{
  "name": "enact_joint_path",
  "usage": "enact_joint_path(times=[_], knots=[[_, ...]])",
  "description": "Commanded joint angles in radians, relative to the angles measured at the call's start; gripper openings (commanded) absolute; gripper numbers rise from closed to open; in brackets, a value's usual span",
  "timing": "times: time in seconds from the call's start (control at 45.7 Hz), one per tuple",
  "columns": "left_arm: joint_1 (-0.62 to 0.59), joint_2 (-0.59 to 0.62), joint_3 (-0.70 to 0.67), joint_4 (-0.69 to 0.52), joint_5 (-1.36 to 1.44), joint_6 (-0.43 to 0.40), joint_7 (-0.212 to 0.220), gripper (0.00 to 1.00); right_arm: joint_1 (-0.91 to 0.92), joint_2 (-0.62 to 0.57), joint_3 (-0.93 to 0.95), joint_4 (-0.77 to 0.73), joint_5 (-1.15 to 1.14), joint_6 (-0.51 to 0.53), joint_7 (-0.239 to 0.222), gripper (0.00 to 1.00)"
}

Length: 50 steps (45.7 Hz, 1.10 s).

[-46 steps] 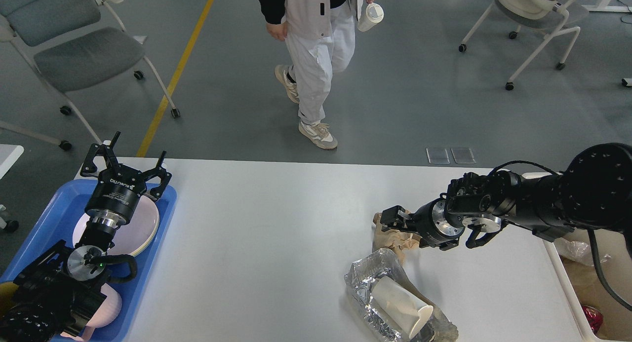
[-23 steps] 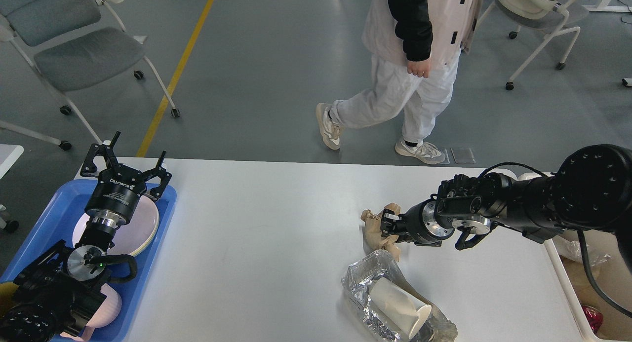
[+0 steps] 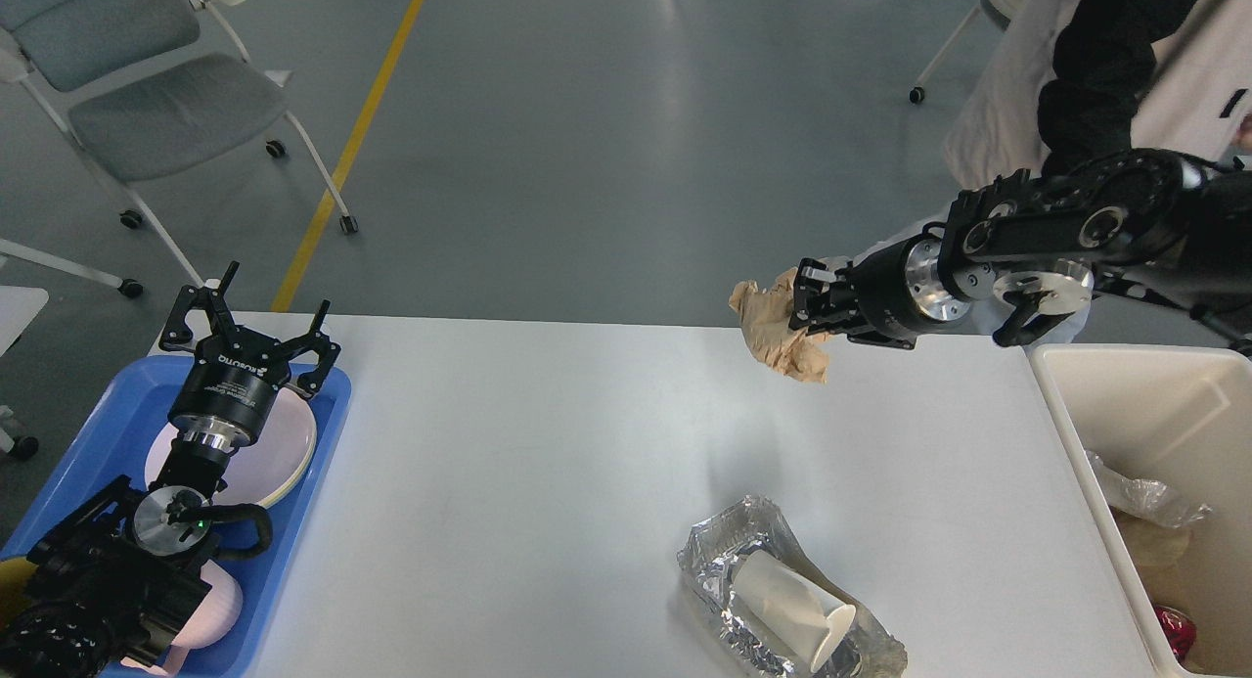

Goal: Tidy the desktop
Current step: 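Lift the tan paper with the right gripper and drop it into the bin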

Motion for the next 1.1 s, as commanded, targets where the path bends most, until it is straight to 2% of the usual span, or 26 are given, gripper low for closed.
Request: enact_joint_path(times=[0.0, 0.153, 0.307, 0.416, 0.569, 0.723, 0.767, 0.789, 0.81, 0.876, 0.898, 1.073], knots=[[0.0, 0.0, 0.0, 0.0, 0.0, 0.0, 0.0, 0.96, 0.164, -0.069, -0.002, 0.016, 0.002, 0.115, 0.0, 0.0], [0.0, 0.0, 0.0, 0.0, 0.0, 0.0, 0.0, 0.96, 0.197, -0.13, -0.019, 0.0, 0.004, 0.129, 0.0, 0.0], [0.0, 0.0, 0.0, 0.0, 0.0, 0.0, 0.0, 0.96, 0.058, -0.201, -0.112, -0.082, 0.005, 0.061, -0.002, 0.0], [0.0, 0.0, 0.0, 0.0, 0.0, 0.0, 0.0, 0.96, -0.108, -0.284, -0.175, -0.17, 0.005, -0.064, 0.0, 0.0], [0.0, 0.0, 0.0, 0.0, 0.0, 0.0, 0.0, 0.96, -0.381, -0.402, -0.163, -0.221, 0.005, -0.321, 0.001, 0.0], [0.0, 0.0, 0.0, 0.0, 0.0, 0.0, 0.0, 0.96, -0.636, -0.437, -0.09, -0.263, 0.004, -0.5, 0.008, 0.02], [0.0, 0.0, 0.0, 0.0, 0.0, 0.0, 0.0, 0.96, -0.714, -0.433, -0.05, -0.294, 0.004, -0.514, 0.008, 0.1], [0.0, 0.0, 0.0, 0.0, 0.0, 0.0, 0.0, 0.96, -0.748, -0.431, -0.031, -0.312, 0.004, -0.514, 0.008, 0.17], [0.0, 0.0, 0.0, 0.0, 0.0, 0.0, 0.0, 0.96, -0.78, -0.429, -0.01, -0.328, 0.005, -0.514, 0.008, 0.3], [0.0, 0.0, 0.0, 0.0, 0.0, 0.0, 0.0, 0.96, -0.861, -0.413, 0.045, -0.381, 0.004, -0.514, 0.008, 0.86], [0.0, 0.0, 0.0, 0.0, 0.0, 0.0, 0.0, 0.96, -0.883, -0.403, 0.064, -0.404, 0.004, -0.516, 0.008, 1.0], [0.0, 0.0, 0.0, 0.0, 0.0, 0.0, 0.0, 0.96, -1.024, -0.321, 0.159, -0.501, 0.005, -0.513, 0.008, 1.0]])
